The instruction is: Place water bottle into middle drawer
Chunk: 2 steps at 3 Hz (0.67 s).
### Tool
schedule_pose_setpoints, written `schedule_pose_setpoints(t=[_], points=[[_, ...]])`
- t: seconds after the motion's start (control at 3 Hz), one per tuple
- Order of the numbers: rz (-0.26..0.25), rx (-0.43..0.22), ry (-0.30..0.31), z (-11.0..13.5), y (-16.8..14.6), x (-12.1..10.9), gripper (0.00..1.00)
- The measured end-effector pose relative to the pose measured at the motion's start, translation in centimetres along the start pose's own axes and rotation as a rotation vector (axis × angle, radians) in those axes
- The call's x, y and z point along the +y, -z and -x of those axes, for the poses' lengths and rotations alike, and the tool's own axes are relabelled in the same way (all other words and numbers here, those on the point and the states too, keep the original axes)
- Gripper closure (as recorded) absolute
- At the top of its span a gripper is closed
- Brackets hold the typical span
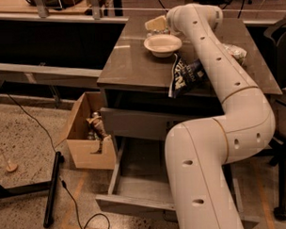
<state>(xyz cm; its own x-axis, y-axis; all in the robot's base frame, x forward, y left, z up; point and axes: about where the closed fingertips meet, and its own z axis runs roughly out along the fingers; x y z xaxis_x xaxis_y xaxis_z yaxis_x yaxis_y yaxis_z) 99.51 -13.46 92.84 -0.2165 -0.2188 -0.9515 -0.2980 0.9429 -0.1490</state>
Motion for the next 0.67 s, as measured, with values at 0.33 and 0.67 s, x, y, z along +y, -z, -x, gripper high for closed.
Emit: schedule_pose_setpoints(t=[0.33, 0.67], points=[[-0.024, -0.033, -0.048, 0.6, -1.2, 0.7, 0.0], [-0.096, -0.051, -0.073, 0.4, -2.3, -0.1, 0.0]])
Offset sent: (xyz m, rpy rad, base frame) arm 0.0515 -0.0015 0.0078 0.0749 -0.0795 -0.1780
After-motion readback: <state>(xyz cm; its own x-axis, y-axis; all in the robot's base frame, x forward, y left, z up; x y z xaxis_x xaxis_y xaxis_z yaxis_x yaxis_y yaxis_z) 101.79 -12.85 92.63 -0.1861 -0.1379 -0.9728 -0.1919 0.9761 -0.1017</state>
